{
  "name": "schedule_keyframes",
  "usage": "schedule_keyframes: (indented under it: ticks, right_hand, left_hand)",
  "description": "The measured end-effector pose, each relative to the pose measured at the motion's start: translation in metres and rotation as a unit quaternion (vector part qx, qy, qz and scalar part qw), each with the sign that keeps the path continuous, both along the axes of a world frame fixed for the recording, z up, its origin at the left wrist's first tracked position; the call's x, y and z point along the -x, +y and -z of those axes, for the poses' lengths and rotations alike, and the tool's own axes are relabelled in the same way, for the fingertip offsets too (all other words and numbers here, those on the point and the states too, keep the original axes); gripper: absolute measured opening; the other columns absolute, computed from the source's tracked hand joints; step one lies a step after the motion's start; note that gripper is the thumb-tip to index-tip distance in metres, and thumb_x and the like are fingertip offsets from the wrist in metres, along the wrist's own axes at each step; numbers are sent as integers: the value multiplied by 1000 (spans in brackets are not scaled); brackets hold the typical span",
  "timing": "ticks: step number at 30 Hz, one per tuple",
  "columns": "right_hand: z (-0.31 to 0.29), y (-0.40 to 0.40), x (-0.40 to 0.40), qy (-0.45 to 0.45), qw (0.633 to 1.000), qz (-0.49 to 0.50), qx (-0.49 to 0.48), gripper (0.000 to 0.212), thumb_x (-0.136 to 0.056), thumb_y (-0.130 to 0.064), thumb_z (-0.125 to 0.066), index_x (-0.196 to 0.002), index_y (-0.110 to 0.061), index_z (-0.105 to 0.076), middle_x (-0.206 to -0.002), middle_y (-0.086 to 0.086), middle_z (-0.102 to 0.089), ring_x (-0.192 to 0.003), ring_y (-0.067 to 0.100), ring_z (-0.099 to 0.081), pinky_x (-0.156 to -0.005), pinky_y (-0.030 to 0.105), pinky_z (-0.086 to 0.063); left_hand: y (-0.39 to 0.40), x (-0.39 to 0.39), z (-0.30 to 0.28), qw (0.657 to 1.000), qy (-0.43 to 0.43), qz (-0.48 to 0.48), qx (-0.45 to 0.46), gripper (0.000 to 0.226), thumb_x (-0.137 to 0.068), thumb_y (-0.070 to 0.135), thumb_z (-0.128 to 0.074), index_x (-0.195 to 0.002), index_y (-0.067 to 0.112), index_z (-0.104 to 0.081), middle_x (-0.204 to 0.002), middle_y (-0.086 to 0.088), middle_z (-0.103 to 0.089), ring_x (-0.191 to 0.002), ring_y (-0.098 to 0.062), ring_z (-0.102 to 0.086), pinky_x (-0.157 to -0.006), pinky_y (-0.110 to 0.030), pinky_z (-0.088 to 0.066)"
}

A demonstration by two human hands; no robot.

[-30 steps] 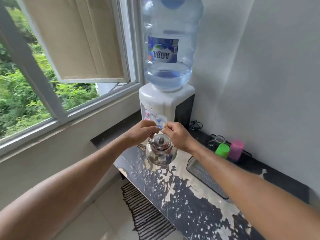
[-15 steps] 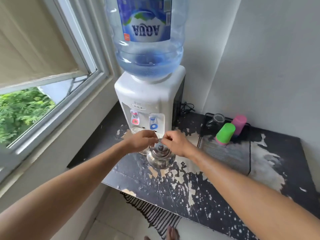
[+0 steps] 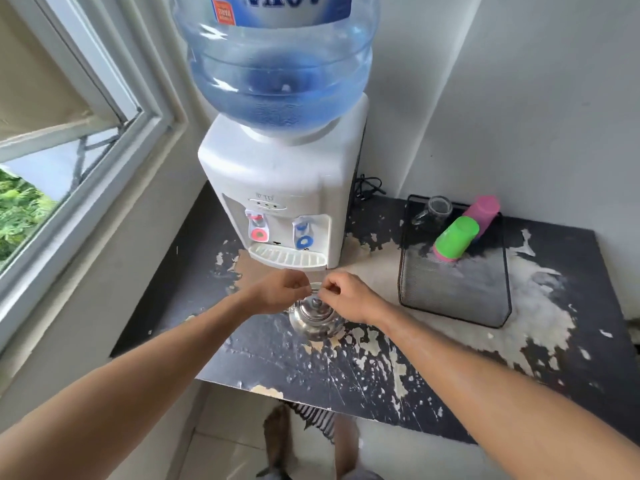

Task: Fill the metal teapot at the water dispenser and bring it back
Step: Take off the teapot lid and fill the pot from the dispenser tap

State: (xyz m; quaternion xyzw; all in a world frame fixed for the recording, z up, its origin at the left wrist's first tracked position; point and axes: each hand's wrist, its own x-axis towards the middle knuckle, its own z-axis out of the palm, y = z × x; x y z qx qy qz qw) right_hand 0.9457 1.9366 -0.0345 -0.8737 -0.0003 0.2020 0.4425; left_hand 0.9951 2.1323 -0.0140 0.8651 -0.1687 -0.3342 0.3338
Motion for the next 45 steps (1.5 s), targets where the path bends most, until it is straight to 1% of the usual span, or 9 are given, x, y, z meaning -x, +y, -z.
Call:
schedule_keyframes:
  ticks: [5, 15, 18, 22, 26, 32, 36, 40, 45]
  right_hand:
    - [12, 11, -1, 27, 999, 42, 4, 16, -99, -26, -60, -87, -16, -65, -92, -2, -65, -79, 6, -61, -68, 25, -49]
    - [12, 23, 11, 74, 990, 119, -7, 14, -99, -28, -64, -87, -29, -73, -96, -7, -70, -88, 9, -66, -72, 27, -46]
    - [16, 18, 18, 95, 992, 88, 5, 7, -92, -30, -74, -85, -33, -75, -107, -11, -64, -101, 12, -62, -83, 30, -47]
    - [27, 14, 26, 57, 995, 59, 52, 16, -77, -31, -87, -84, -34, -73, -113, -11, -53, -118, 13, -47, -104, 39, -40]
    - [36, 14, 33, 46, 993, 58, 90, 65, -68, -39, -91, -122, -30, -56, -129, -9, -41, -125, 11, -39, -107, 40, -39]
    - [48, 18, 38, -5, 992, 29, 125, 101, -72, -34, -91, -154, -20, -34, -153, 0, -37, -142, 18, -37, -117, 46, -37]
    - [56, 17, 40, -21, 992, 28, 120, 96, -75, -40, -89, -153, -20, -38, -149, -2, -40, -137, 17, -42, -112, 43, -42]
    - [57, 18, 32, -68, 989, 49, 124, 65, -89, -42, -75, -145, -21, -52, -142, -4, -49, -130, 14, -48, -110, 41, -45]
    - [56, 29, 21, -108, 981, 17, 158, 44, -93, -40, -71, -130, -20, -61, -125, -3, -56, -113, 16, -56, -89, 40, -58]
  left_hand:
    - [8, -16, 12, 997, 8, 75, -26, 26, -105, 28, -58, -115, 6, -69, -111, -13, -72, -104, -30, -66, -96, -45, -55]
    - [23, -30, 25, 990, 3, 136, 19, 10, -98, 32, -70, -93, 25, -75, -88, 13, -71, -78, 7, -62, -68, -14, -43]
    - [25, -31, 32, 990, 20, 139, 19, 7, -86, 29, -85, -87, 32, -79, -93, 14, -70, -82, 1, -67, -73, -16, -50]
    - [29, -29, 43, 989, -5, 144, -14, 73, -69, 35, -96, -131, 20, -63, -129, -3, -49, -115, -19, -53, -104, -36, -46]
    - [25, -24, 53, 988, 1, 147, -53, 130, -55, 45, -100, -159, 16, -28, -156, -11, -36, -143, -34, -38, -122, -59, -32]
    - [31, -14, 76, 992, 0, 121, -40, 118, -60, 39, -100, -155, 17, -34, -149, -10, -50, -135, -29, -51, -117, -55, -41]
    - [32, -12, 81, 992, -30, 114, -37, 115, -60, 48, -97, -153, 22, -36, -146, -4, -58, -131, -25, -56, -116, -57, -41]
    - [30, -10, 78, 992, -40, 115, -40, 109, -71, 58, -87, -157, 21, -32, -148, -5, -57, -133, -27, -56, -117, -64, -35]
    - [27, -5, 82, 992, -73, 98, -31, 102, -75, 51, -87, -157, 22, -33, -149, -3, -57, -132, -25, -57, -115, -61, -36]
